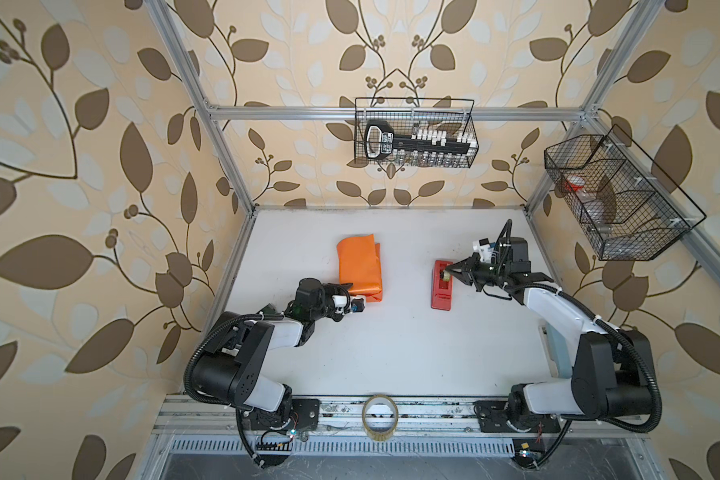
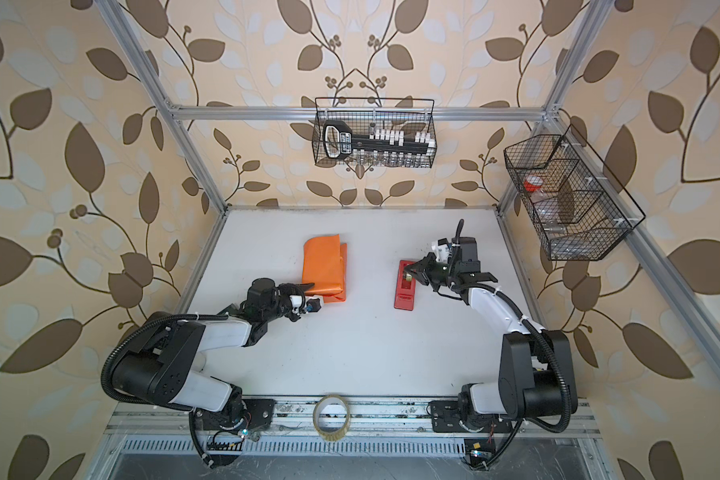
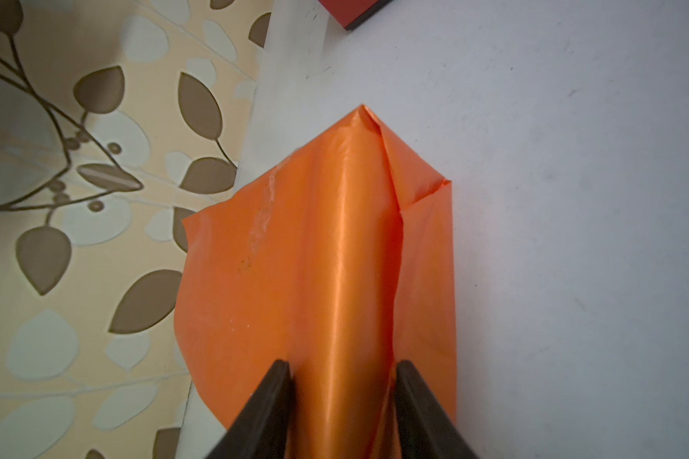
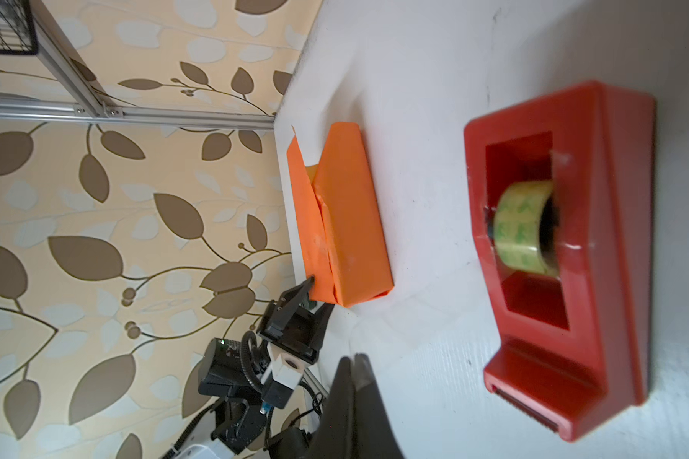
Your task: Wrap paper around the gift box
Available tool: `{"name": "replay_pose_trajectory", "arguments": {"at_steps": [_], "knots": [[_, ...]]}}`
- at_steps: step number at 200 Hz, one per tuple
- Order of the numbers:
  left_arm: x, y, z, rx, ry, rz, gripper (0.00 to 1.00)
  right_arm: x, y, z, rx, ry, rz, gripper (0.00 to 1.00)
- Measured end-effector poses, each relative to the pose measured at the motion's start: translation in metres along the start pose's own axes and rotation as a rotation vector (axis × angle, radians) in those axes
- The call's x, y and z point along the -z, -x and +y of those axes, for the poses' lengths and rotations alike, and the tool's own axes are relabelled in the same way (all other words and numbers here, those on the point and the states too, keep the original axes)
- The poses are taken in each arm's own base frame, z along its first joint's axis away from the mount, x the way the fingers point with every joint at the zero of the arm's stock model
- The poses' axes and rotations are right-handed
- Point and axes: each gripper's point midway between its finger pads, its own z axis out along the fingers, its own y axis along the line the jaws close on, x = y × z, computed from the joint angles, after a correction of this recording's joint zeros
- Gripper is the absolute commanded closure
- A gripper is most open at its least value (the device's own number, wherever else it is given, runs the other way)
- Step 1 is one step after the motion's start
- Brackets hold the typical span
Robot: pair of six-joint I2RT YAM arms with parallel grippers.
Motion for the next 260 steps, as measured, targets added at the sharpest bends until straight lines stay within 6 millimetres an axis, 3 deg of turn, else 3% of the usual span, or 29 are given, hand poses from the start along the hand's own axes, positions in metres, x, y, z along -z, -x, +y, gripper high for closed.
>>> {"name": "replay_pose_trajectory", "arguments": {"at_steps": [28,65,97,222,260], "knots": [[-0.002,0.0,0.001,0.001,-0.004,-0.001,0.56,0.0,-0.034,-0.021,-0.005,-0.019,0.04,1.0],[-0.002,0.0,0.001,0.0,-0.004,-0.002,0.56,-0.005,-0.072,-0.066,-0.05,-0.086,0.083,1.0],[-0.003,0.0,0.001,0.0,-0.003,-0.003,0.56,-0.01,-0.089,-0.086,-0.069,-0.111,0.106,1.0],[-0.005,0.0,0.003,-0.003,-0.004,-0.003,0.56,-0.01,-0.091,-0.084,-0.037,-0.113,0.1,1.0],[-0.005,0.0,0.003,-0.006,-0.005,-0.003,0.56,-0.004,-0.082,-0.065,-0.024,-0.09,0.081,1.0]]}}
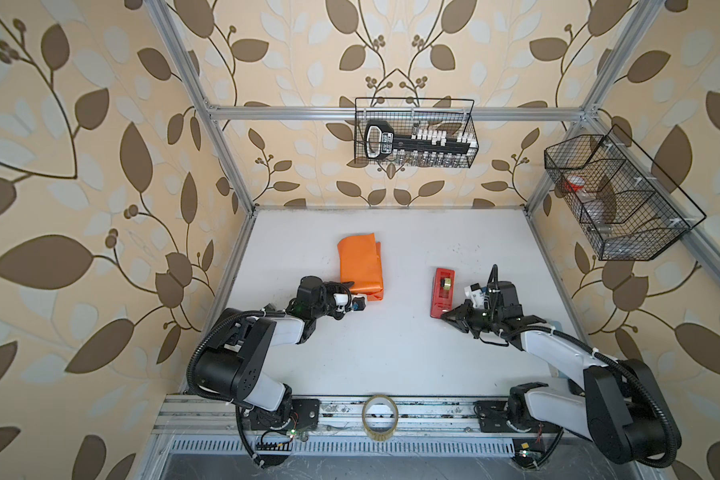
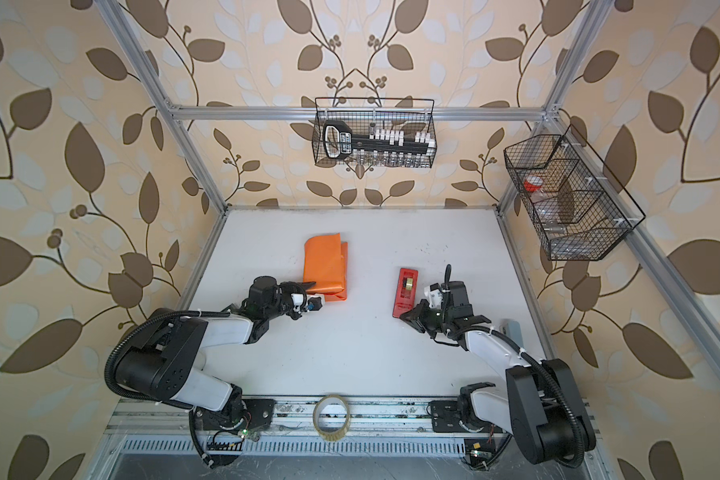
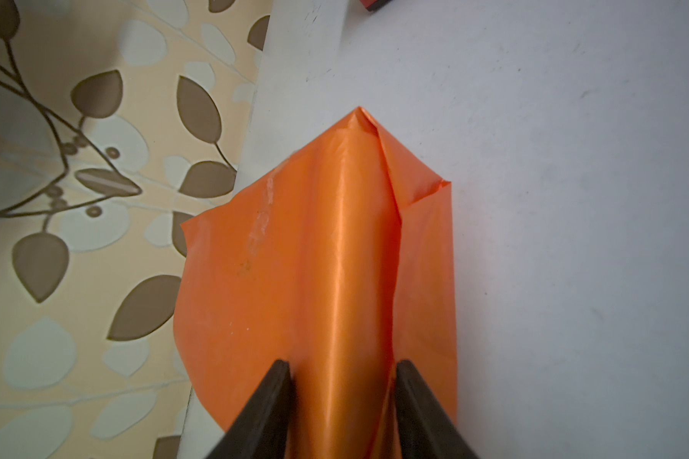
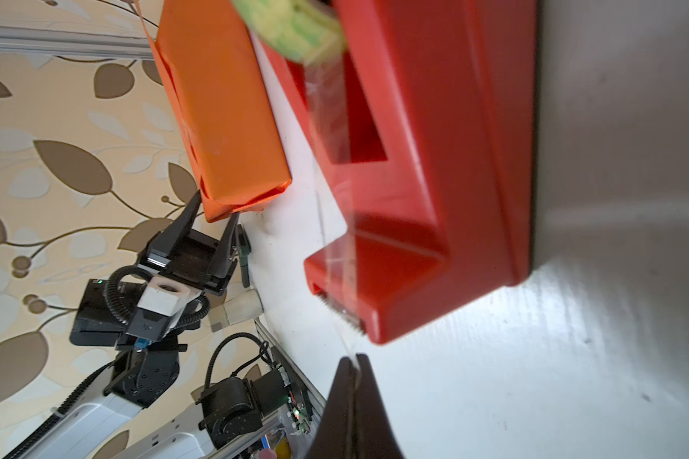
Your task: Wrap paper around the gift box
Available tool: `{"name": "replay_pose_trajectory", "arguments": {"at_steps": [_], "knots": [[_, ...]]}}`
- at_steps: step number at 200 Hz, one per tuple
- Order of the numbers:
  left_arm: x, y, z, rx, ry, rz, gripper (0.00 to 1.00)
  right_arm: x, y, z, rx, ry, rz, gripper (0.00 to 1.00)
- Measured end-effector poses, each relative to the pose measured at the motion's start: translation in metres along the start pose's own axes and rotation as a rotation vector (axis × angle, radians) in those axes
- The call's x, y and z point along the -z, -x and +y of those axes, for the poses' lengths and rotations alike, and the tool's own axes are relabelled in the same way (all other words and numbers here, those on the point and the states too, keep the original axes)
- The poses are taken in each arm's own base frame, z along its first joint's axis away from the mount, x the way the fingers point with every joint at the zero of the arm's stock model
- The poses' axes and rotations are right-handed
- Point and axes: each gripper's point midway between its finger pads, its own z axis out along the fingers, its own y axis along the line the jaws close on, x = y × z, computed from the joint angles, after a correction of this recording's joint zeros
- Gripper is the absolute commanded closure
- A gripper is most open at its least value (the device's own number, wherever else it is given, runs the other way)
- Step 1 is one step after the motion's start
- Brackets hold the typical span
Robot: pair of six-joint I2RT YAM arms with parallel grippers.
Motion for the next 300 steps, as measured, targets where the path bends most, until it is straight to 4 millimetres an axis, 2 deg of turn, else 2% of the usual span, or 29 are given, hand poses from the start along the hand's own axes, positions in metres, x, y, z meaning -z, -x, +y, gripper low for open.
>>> {"name": "replay_pose_trajectory", "arguments": {"at_steps": [32,50,70,114,153,194,300], "knots": [[0.0,0.0,0.0,0.0,0.0,-0.001,0.56,0.015,0.044,0.053,0.063,0.074,-0.086,1.0],[0.0,0.0,0.0,0.0,0.0,-0.001,0.56,0.021,0.066,0.072,0.089,0.103,-0.125,1.0],[0.0,0.0,0.0,-0.001,0.0,-0.001,0.56,0.019,0.079,0.075,0.085,0.102,-0.137,1.0],[0.0,0.0,0.0,0.0,0.001,-0.001,0.56,0.01,0.095,0.07,0.062,0.077,-0.127,1.0],[0.0,0.001,0.0,-0.002,0.0,-0.002,0.56,0.014,0.122,0.085,0.076,0.092,-0.164,1.0],[0.0,0.002,-0.001,-0.003,0.0,-0.003,0.56,0.022,0.128,0.1,0.078,0.095,-0.167,1.0],[-0.001,0.002,-0.001,-0.003,-0.001,-0.003,0.56,0.021,0.118,0.1,0.095,0.094,-0.154,1.0]]}}
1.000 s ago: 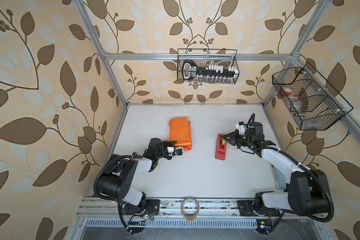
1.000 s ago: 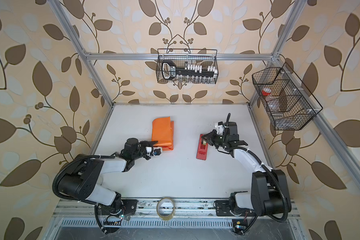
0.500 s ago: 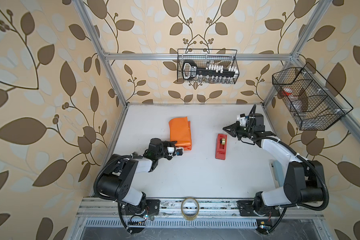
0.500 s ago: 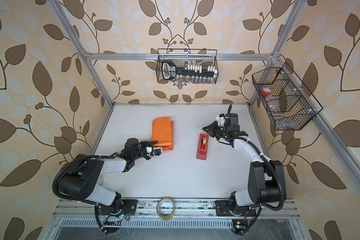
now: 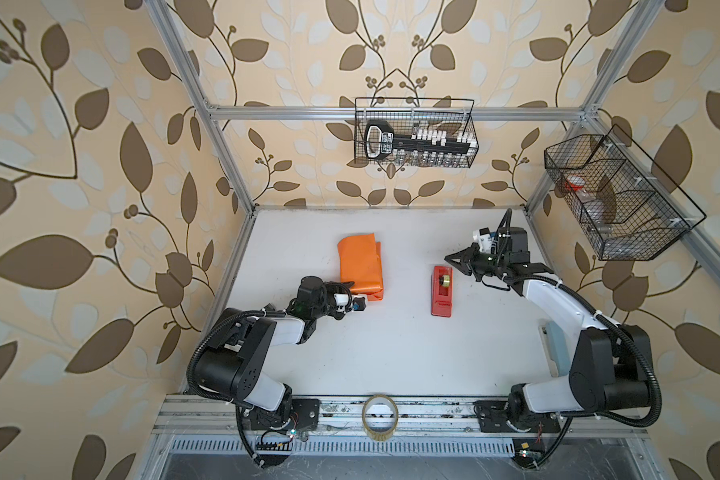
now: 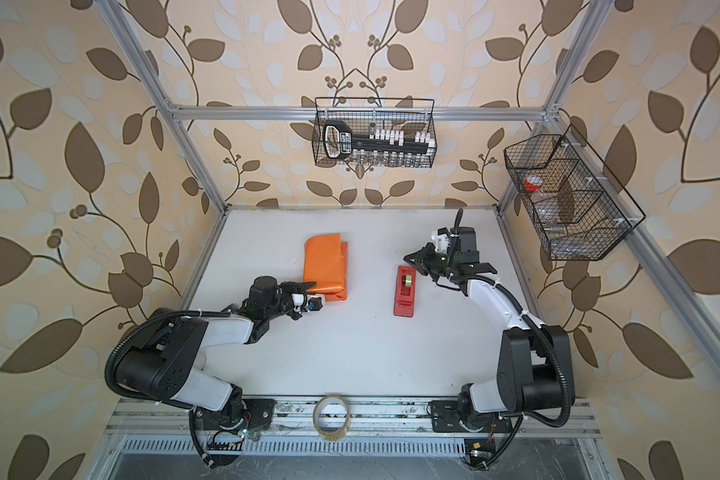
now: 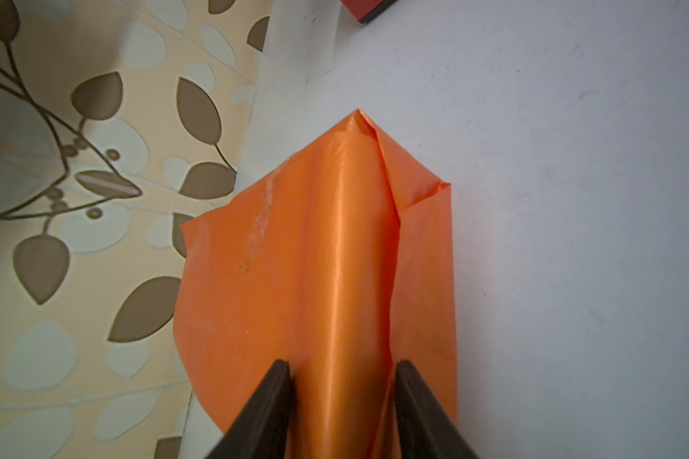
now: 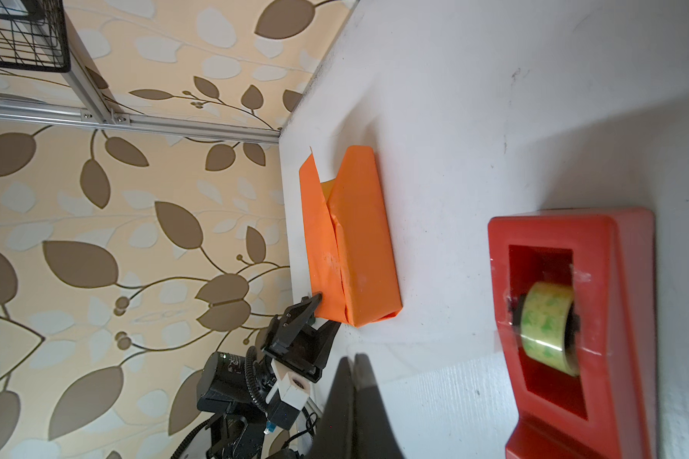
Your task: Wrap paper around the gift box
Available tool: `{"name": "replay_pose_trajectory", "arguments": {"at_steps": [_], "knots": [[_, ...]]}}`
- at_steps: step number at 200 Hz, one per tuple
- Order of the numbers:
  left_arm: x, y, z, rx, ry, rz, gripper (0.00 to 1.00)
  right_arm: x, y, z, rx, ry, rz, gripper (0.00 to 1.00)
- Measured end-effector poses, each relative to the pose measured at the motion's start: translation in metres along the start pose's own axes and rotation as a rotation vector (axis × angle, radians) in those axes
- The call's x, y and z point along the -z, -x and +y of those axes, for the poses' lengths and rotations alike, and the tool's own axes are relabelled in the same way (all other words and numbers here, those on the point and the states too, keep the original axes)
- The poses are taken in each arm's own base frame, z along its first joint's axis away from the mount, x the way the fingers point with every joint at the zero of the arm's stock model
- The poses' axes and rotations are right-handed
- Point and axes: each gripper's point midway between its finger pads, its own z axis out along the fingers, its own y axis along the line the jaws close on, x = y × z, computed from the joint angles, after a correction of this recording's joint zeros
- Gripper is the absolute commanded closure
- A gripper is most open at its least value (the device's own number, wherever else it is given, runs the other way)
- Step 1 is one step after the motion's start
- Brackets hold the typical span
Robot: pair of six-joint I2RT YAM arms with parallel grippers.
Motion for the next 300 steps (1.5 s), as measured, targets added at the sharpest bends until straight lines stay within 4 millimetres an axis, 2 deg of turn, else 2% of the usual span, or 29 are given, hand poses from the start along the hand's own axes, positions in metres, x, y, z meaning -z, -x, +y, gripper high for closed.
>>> {"name": "replay_pose_trajectory", "arguments": {"at_steps": [36,76,132,158,190,218,242,269,300], "knots": [[0.0,0.0,0.0,0.0,0.0,0.0,0.56,-0.003,-0.004,-0.007,-0.008,-0.001,0.006,1.0],[0.0,0.0,0.0,0.0,0.0,0.0,0.56,0.004,0.0,0.007,0.006,0.013,-0.003,1.0],[0.0,0.0,0.0,0.0,0.0,0.0,0.56,0.006,-0.009,0.007,0.009,0.014,0.008,1.0],[0.0,0.0,0.0,0.0,0.0,0.0,0.56,0.012,-0.03,0.007,0.02,0.021,0.023,1.0],[0.0,0.0,0.0,0.001,-0.001,0.0,0.56,0.022,-0.074,-0.009,0.014,0.018,0.059,1.0],[-0.002,0.0,0.0,-0.001,-0.001,-0.004,0.56,0.021,-0.122,-0.04,-0.018,-0.016,0.127,1.0],[-0.002,0.0,0.0,-0.001,0.0,-0.006,0.56,0.018,-0.153,-0.074,-0.061,-0.079,0.174,1.0],[-0.002,0.001,0.0,-0.001,0.0,-0.007,0.56,0.017,-0.173,-0.097,-0.088,-0.119,0.205,1.0],[-0.002,0.001,0.0,-0.001,0.0,-0.007,0.56,0.014,-0.174,-0.103,-0.09,-0.127,0.208,1.0]]}}
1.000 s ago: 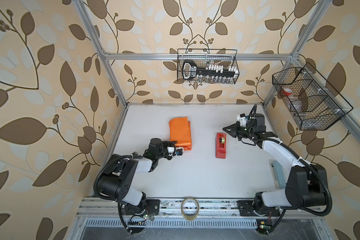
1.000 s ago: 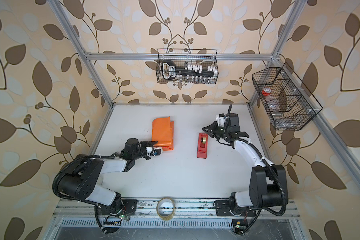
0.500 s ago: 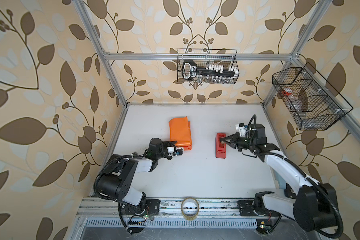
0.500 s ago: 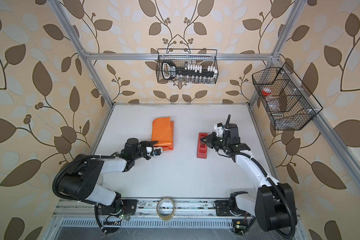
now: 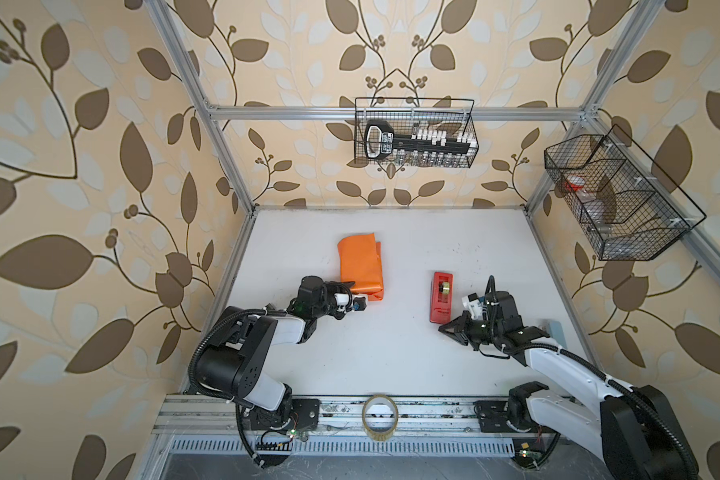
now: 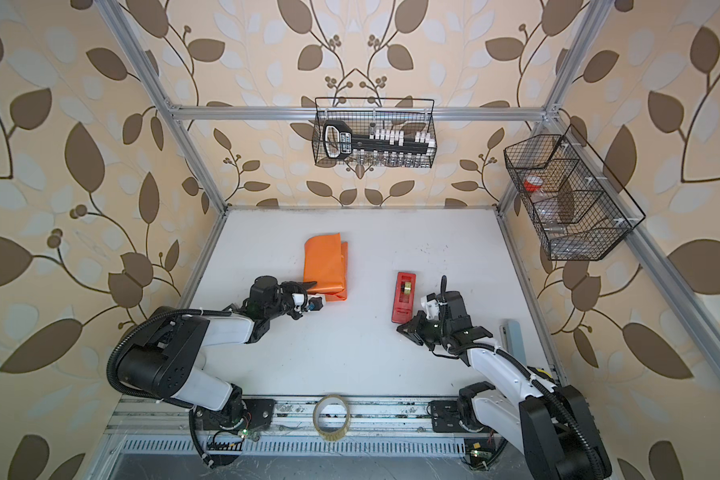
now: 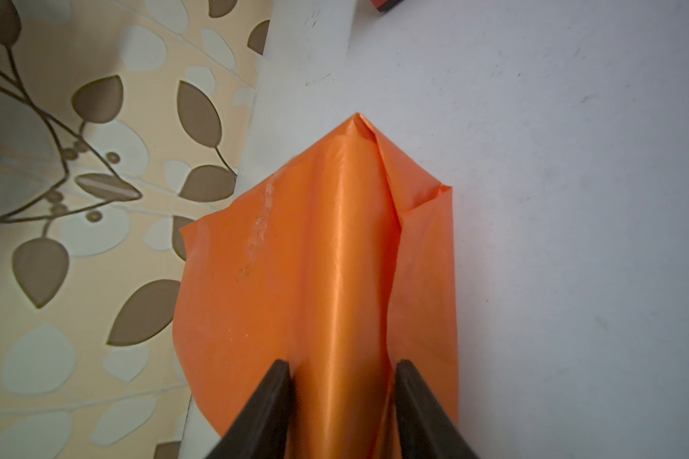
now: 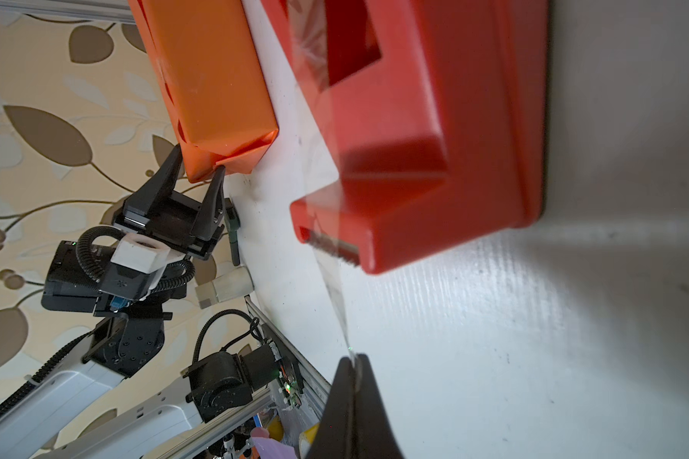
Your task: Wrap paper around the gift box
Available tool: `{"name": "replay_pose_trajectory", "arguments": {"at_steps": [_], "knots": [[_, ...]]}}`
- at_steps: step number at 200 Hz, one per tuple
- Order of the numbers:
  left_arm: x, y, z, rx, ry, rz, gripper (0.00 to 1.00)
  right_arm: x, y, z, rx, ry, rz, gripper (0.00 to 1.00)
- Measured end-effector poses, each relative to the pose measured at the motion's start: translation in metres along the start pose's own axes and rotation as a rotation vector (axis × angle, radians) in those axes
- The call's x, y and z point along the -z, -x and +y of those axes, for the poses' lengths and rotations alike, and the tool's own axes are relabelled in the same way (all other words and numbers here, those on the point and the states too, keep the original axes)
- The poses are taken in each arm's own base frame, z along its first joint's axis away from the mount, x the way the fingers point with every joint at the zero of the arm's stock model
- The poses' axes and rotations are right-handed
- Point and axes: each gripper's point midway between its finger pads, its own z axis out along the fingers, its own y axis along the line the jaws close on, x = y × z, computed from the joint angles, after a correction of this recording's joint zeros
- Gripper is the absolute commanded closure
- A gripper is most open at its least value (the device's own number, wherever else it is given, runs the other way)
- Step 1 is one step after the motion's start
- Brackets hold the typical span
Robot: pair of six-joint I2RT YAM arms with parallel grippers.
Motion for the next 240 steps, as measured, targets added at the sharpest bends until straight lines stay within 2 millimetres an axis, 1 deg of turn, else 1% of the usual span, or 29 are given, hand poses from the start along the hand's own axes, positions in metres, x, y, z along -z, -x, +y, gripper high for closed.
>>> {"name": "replay_pose_trajectory", "arguments": {"at_steps": [46,74,88,120,153,186,221,233,240], "knots": [[0.0,0.0,0.0,0.0,-0.001,0.001,0.56,-0.005,0.001,-0.005,0.003,-0.009,0.001,1.0],[0.0,0.0,0.0,0.0,0.0,0.0,0.56,-0.012,0.009,-0.018,-0.009,-0.045,-0.009,1.0],[0.0,0.0,0.0,0.0,0.0,0.0,0.56,-0.015,0.012,-0.021,-0.003,-0.053,-0.018,1.0],[0.0,0.0,0.0,0.0,0.0,0.0,0.56,-0.019,0.016,-0.022,0.012,-0.06,-0.03,1.0],[-0.001,0.0,0.0,0.0,0.001,0.0,0.56,-0.017,0.016,-0.023,0.033,-0.072,-0.039,1.0],[-0.001,0.0,0.001,-0.001,0.001,-0.001,0.56,-0.013,0.012,-0.019,0.042,-0.077,-0.039,1.0],[-0.001,0.0,0.001,-0.001,0.002,-0.002,0.56,-0.007,0.011,0.003,0.076,-0.042,-0.048,1.0],[-0.001,0.0,0.001,-0.001,0.001,-0.002,0.56,-0.009,0.012,0.004,0.078,-0.043,-0.044,1.0],[-0.001,0.0,0.001,-0.001,0.002,-0.002,0.56,-0.012,0.011,0.0,0.071,-0.056,-0.037,1.0]]}}
